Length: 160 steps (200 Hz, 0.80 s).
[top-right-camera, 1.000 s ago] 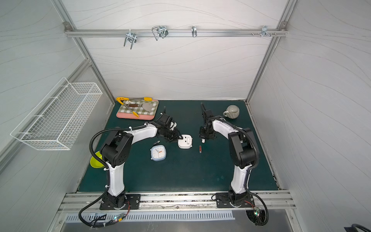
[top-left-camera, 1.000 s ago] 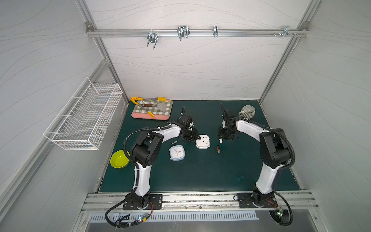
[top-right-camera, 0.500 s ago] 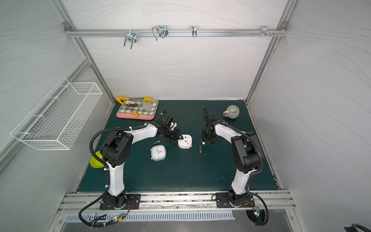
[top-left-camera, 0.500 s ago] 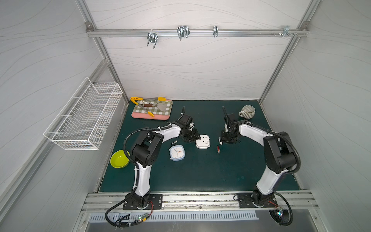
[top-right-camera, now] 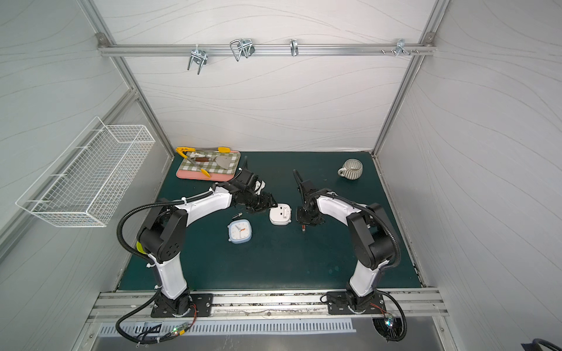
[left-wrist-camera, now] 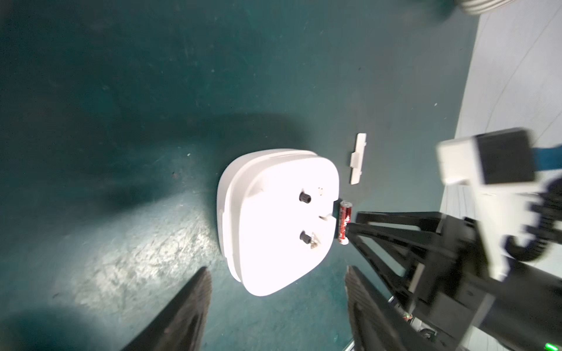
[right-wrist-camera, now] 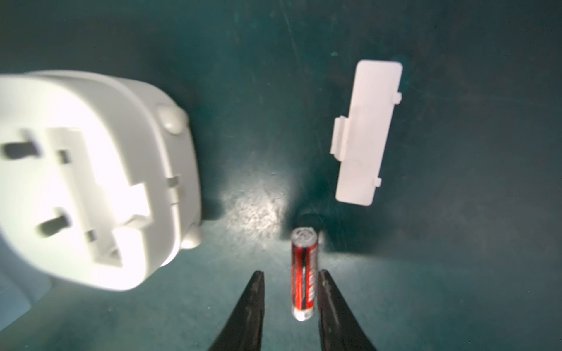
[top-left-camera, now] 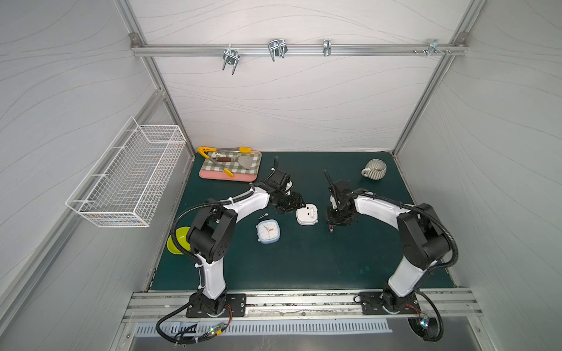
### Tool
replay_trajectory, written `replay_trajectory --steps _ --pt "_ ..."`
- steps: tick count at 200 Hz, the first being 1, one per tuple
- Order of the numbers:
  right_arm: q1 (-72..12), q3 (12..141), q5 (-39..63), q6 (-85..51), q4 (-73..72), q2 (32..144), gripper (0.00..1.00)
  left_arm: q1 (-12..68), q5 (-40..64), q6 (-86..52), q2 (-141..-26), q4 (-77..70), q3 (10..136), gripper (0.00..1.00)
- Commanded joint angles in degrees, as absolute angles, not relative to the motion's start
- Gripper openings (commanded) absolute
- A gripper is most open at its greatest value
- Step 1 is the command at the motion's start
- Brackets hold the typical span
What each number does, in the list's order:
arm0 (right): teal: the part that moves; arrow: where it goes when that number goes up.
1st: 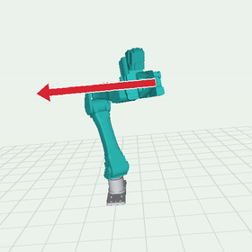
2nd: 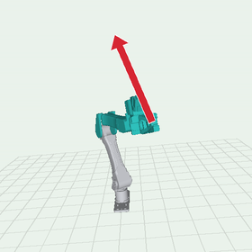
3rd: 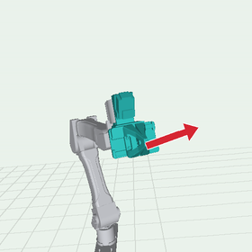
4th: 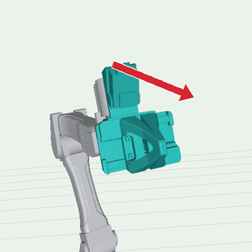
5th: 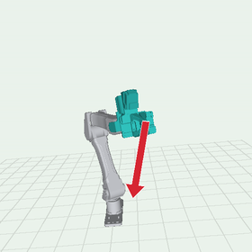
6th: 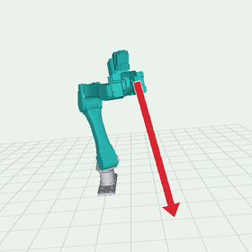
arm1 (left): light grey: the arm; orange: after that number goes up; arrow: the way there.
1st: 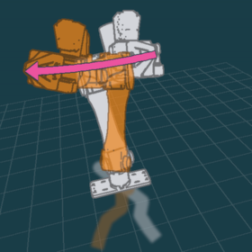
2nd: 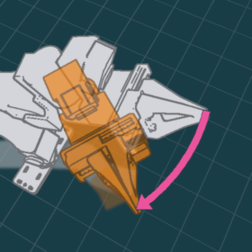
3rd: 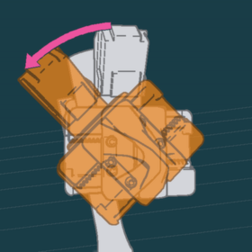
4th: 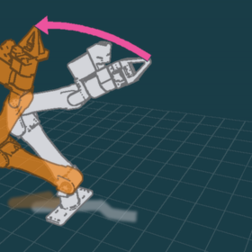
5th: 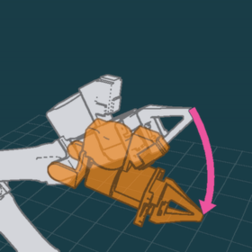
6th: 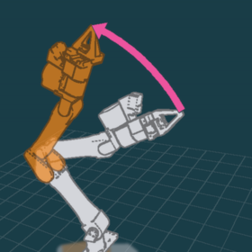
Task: Insert the battery into the alarm
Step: Pick up the battery at the center of the board.
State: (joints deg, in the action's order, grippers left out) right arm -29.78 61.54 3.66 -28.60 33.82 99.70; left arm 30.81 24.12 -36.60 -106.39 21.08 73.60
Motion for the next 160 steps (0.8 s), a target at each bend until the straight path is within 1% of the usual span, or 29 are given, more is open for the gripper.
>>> replay_trajectory --steps 1,36,71,96,113,135,160 --pt "-29.9 61.5 4.4 -29.0 34.2 101.5 0.29 31.0 22.2 -36.1 -104.6 21.9 72.9 0.75" --pt "-29.8 62.0 3.4 -28.7 34.1 103.1 0.25 31.1 22.1 -35.9 -103.4 21.6 72.1 0.77" --pt "-28.9 62.2 4.0 -28.6 33.9 102.2 0.13 31.1 21.7 -35.8 -102.6 20.8 71.5 0.81" --pt "-27.7 61.6 6.2 -29.3 32.6 99.6 0.11 31.2 21.6 -35.9 -101.3 18.8 70.3 0.84" --pt "-26.9 60.3 8.3 -30.4 30.2 96.6 0.1 31.2 21.7 -36.1 -99.2 14.2 68.0 0.87" --pt "-25.5 58.2 12.4 -33.0 25.4 91.7 0.1 32.2 23.1 -36.6 -96.2 4.4 64.0 0.88" --pt "-23.6 54.1 16.5 -38.8 17.4 85.3 0.1 36.3 18.9 -34.2 -92.3 -5.8 60.1 0.89"
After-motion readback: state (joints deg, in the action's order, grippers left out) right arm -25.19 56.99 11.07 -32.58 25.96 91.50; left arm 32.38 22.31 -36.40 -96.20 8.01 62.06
